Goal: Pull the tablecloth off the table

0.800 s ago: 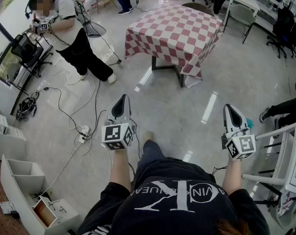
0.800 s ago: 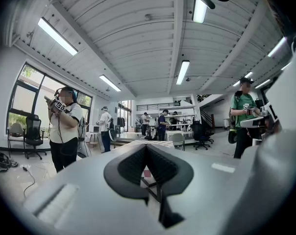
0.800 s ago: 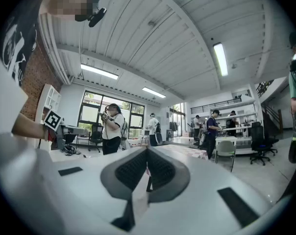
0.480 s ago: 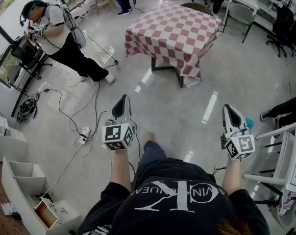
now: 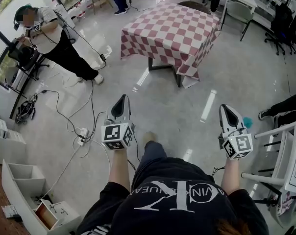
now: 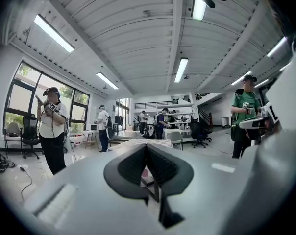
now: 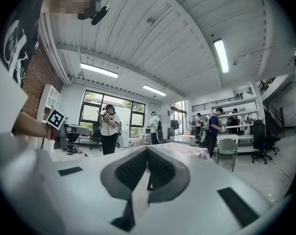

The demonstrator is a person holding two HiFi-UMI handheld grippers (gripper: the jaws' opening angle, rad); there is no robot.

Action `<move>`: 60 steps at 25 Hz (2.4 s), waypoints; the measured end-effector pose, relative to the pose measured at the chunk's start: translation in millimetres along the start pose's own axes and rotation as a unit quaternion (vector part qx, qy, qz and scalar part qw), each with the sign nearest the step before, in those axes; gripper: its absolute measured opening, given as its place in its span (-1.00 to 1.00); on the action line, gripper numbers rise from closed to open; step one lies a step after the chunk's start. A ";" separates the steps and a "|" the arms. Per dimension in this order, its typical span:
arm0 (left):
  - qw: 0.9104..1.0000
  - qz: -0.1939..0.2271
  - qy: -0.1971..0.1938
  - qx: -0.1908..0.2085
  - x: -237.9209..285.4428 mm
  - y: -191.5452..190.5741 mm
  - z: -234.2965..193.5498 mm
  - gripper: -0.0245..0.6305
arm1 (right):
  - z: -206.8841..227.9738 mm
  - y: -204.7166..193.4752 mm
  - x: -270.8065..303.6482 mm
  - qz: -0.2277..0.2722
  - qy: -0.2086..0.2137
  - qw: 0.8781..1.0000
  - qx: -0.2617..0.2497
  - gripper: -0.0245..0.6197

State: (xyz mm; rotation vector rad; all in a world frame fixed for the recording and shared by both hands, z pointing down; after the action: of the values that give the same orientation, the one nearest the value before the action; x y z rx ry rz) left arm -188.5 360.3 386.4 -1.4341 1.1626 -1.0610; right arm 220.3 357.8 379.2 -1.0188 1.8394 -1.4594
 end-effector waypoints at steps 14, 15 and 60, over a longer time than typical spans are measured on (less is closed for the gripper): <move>1.000 -0.010 0.009 -0.023 108.8 -7.9 -19.4 -0.89 | 61.3 -24.9 88.7 0.001 -0.013 0.999 0.046 -0.86; 1.000 -0.011 0.009 -0.025 119.7 -8.5 -20.8 -0.89 | 67.9 -26.3 96.1 -0.003 -0.014 0.999 0.048 -0.85; 0.994 -0.068 -0.014 -0.089 509.0 -33.9 -95.2 -0.32 | 253.9 -129.0 493.0 -0.073 0.091 0.985 0.127 -0.23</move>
State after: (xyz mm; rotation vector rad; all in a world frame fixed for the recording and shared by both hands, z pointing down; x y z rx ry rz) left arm -193.3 -153.4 459.8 -1.6830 1.1769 -1.0484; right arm 185.1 -205.5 454.4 -0.9360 1.6713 -1.8742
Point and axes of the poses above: the fingertips, and each gripper's own axes: x forward along the fingers, z to its right, y out of its top, the point moved 6 cm from there along -x, backward along the fingers, and after that the axes turned 10 degrees about -x, right-handed, at the moved point
